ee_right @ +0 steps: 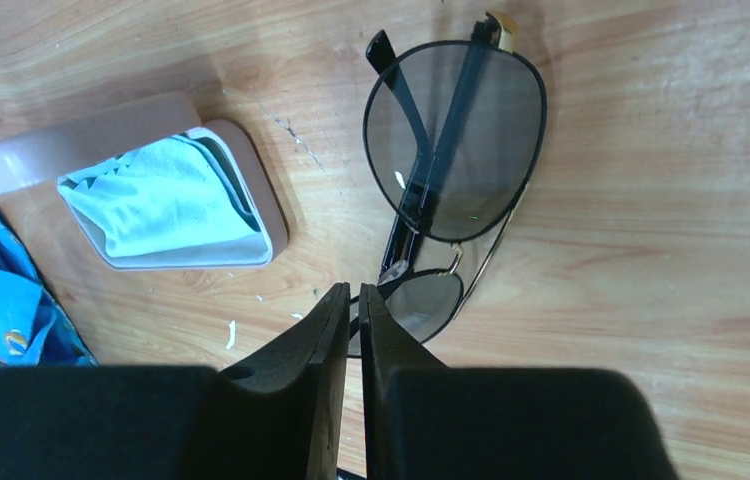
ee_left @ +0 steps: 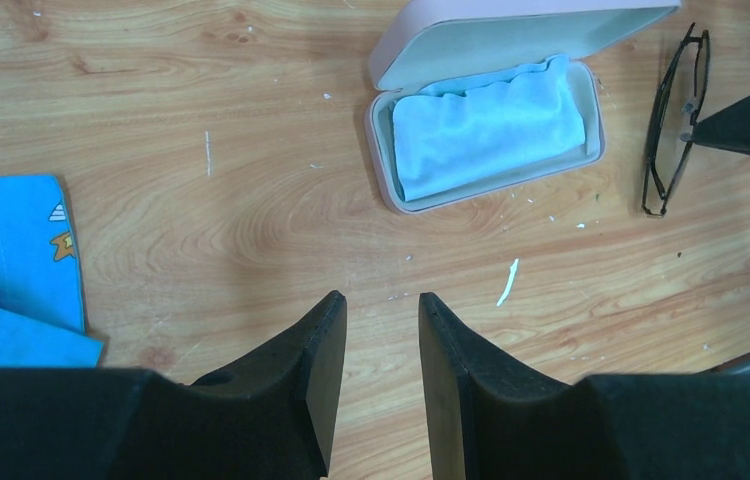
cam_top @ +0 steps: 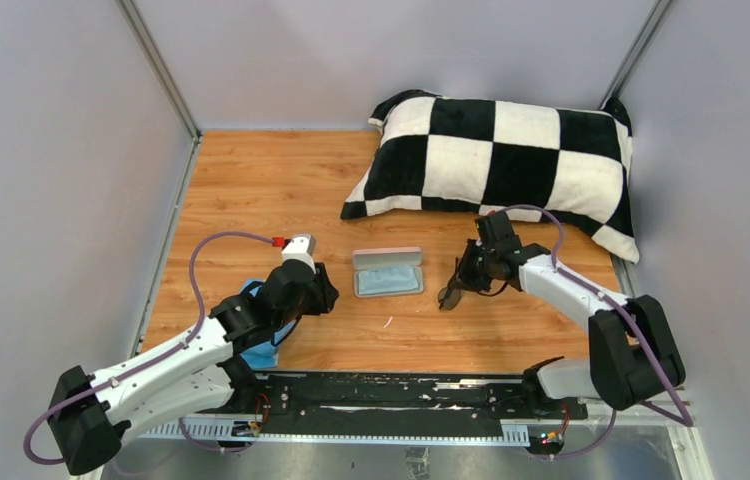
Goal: Organize the sunglasses
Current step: Pick up the sunglasses from the center of the board.
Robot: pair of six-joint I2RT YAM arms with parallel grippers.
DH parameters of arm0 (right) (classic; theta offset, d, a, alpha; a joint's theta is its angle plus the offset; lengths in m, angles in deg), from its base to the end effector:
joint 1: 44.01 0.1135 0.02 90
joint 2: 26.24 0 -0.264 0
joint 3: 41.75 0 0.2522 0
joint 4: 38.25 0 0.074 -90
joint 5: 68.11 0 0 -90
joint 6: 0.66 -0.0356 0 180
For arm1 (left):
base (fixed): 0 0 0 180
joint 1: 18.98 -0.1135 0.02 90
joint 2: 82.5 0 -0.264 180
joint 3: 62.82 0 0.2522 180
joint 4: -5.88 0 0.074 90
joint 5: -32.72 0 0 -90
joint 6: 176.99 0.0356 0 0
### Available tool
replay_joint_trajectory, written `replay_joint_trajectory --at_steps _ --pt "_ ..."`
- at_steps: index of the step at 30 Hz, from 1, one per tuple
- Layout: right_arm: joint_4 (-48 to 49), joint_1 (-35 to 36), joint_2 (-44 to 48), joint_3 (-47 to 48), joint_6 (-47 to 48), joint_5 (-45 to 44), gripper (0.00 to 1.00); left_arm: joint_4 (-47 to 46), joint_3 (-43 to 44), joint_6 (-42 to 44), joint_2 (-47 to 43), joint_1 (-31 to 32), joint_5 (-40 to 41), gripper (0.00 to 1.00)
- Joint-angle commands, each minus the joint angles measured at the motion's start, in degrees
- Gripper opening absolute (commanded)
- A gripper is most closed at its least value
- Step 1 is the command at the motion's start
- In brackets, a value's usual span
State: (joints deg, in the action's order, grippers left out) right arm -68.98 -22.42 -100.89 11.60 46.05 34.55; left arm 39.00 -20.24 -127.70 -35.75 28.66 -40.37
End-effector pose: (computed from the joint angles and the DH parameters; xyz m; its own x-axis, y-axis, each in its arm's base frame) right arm 0.2314 0.1000 0.1908 -0.8657 0.3769 -0.3294 0.1500 0.8232 0.5476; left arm 0.1267 -0.1235 0.2220 -0.6688 -0.1926 -0.7180 0.1515 0.9103 -0.3853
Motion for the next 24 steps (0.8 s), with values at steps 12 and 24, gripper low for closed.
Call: replay_joint_trajectory --at_steps 12,24 --pt "-3.12 3.25 -8.34 7.95 2.74 -3.79 0.12 0.69 0.42 0.16 -1.95 -0.18 0.58 0.38" --pt "-4.55 2.81 2.67 2.34 -1.87 -13.74 0.51 -0.43 -0.16 0.22 -1.44 -0.18 0.21 0.38"
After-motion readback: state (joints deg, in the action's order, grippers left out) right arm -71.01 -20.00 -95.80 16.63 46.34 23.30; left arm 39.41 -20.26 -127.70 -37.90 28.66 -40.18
